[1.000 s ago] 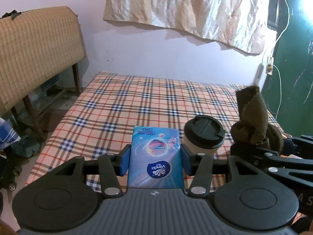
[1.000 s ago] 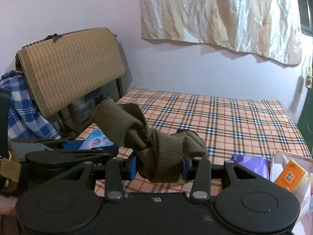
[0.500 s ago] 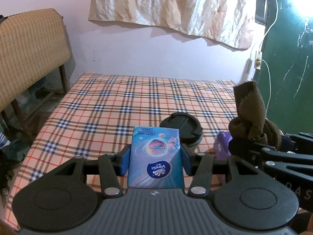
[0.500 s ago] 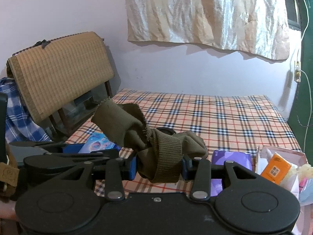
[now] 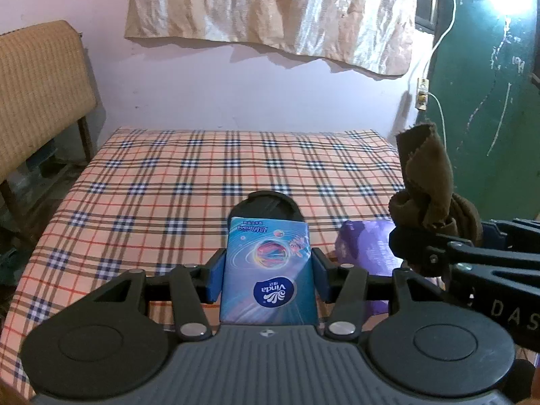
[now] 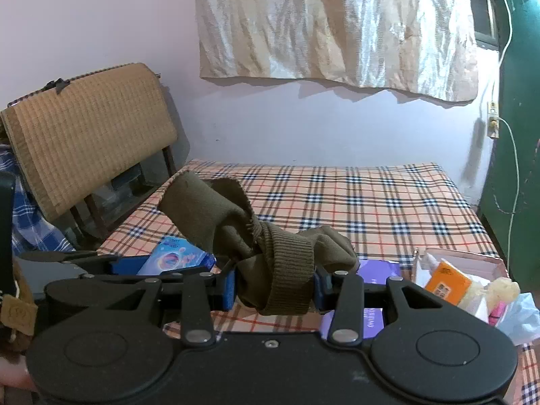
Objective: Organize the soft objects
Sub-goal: 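Carry the blue tissue pack with the left tool while the right tool carries the brown sock to the tray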
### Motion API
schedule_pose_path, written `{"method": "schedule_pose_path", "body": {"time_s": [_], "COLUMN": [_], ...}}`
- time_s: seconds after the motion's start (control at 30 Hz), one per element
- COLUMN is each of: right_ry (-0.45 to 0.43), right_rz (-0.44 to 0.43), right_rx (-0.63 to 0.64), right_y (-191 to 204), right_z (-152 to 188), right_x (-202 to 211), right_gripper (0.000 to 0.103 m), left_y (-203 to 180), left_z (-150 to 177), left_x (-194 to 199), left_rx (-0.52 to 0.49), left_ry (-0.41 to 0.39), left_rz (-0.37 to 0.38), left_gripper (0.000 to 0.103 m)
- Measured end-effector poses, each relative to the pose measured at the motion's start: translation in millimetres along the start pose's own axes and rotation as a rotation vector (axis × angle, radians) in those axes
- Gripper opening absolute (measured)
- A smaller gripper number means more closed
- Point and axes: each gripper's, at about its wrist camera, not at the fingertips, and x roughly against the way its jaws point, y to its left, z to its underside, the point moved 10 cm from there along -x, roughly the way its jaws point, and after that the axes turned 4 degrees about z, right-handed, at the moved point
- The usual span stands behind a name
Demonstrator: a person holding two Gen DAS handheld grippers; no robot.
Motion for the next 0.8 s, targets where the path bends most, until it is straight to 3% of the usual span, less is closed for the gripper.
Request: {"method": "schedule_pose_path", "body": {"time_s": [0.8], "right_ry": [-0.023], "right_rz": [0.088], "right_rx": [-0.075], "right_y": [-60], "right_z": [4], "right_x": [24], "right_gripper": [0.051], "left_y": [-55], "left_z": [1], "left_x": [-15], "left_rx": [-0.070], "left_ry": [0.011], "left_rz": [0.097], "left_gripper": [0.053]}}
